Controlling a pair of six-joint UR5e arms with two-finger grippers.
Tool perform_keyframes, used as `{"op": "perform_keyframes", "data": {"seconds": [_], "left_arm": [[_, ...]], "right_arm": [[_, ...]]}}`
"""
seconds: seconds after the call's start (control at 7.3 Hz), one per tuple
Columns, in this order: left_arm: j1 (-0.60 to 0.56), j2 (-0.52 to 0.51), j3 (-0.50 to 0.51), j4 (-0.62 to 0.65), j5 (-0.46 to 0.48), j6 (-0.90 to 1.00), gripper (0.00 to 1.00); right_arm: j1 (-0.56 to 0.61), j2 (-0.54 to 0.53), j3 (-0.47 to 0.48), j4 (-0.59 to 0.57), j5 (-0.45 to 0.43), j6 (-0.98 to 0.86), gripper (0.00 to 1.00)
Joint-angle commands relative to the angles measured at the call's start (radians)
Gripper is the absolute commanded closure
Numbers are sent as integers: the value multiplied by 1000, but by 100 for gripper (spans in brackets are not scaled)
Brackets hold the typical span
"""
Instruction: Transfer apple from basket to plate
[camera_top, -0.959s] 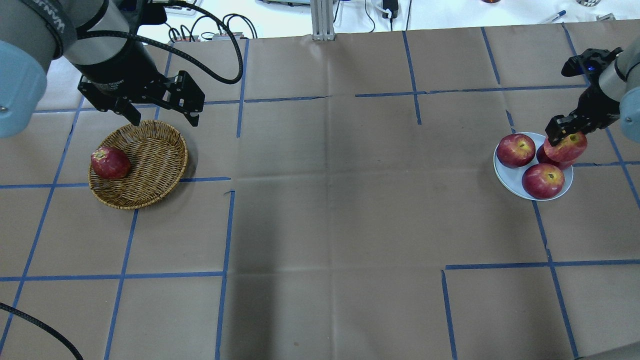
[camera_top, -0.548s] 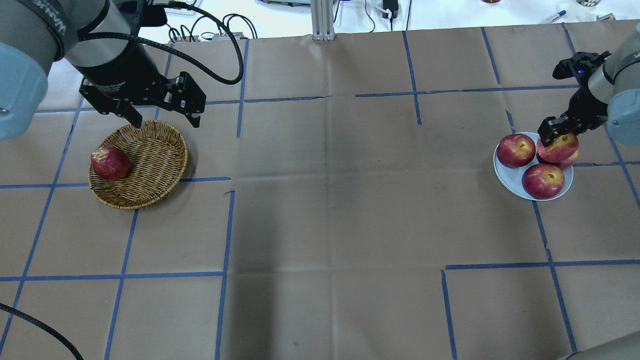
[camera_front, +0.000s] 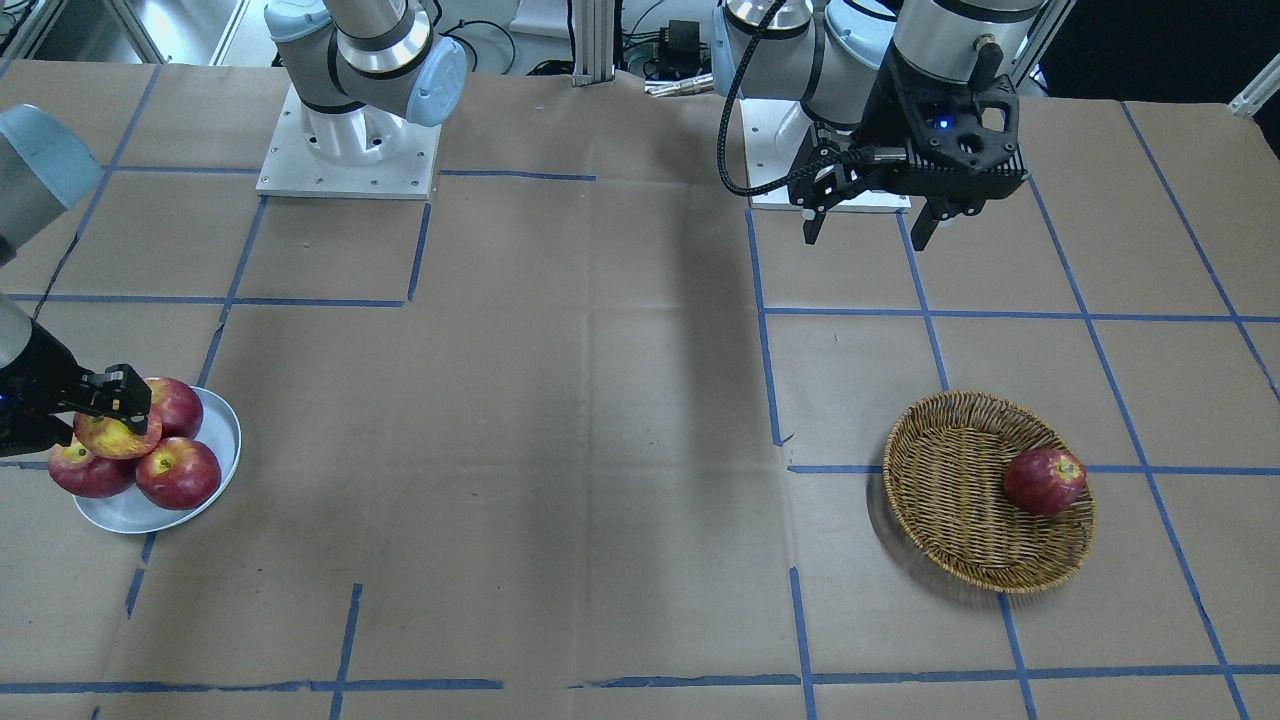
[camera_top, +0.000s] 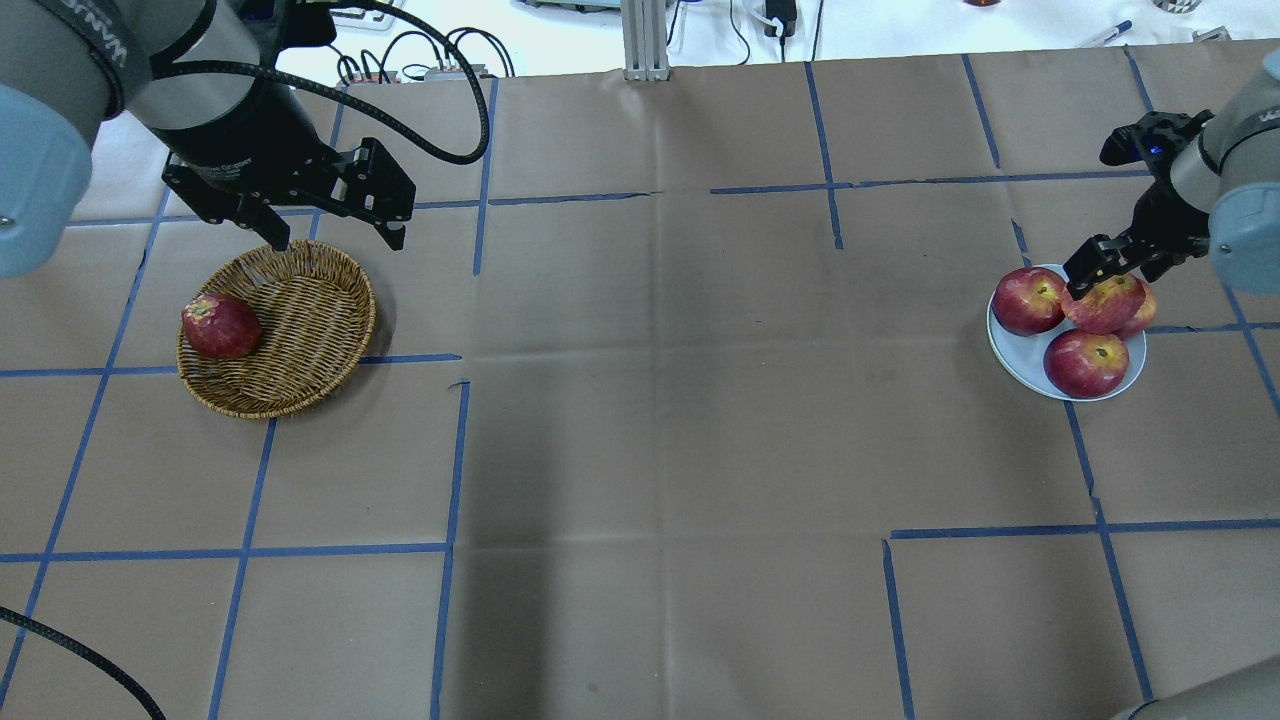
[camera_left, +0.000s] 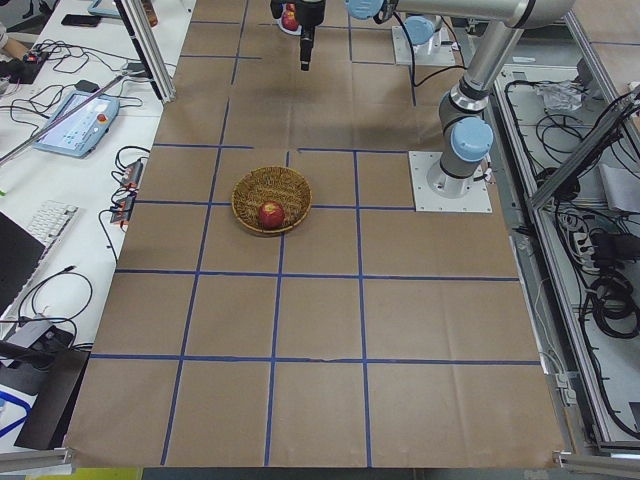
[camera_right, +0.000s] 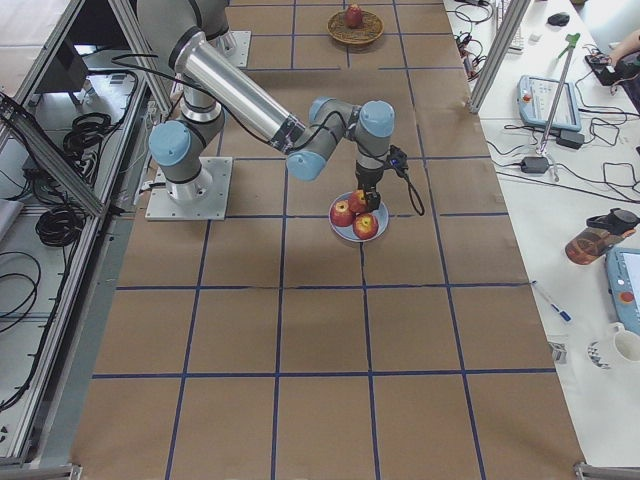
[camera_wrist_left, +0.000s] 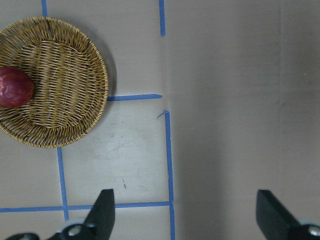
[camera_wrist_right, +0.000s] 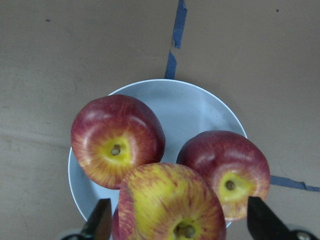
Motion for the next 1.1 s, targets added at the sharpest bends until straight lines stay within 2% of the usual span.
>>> {"op": "perform_keyframes", "data": {"seconds": [0.0, 0.27, 0.55, 0.96], "left_arm": [[-1, 1, 2, 0, -4, 1, 1], [-1, 1, -1, 0, -4, 1, 1], [-1, 2, 1, -1, -4, 1, 1], [-1, 11, -7, 0, -5, 2, 1]], "right_arm": [[16, -17, -33, 14, -2, 4, 0], [78, -78, -93, 127, -13, 54, 0], [127, -155, -104, 220, -11, 131, 0], [298, -239, -127, 357, -13, 428, 0]]}}
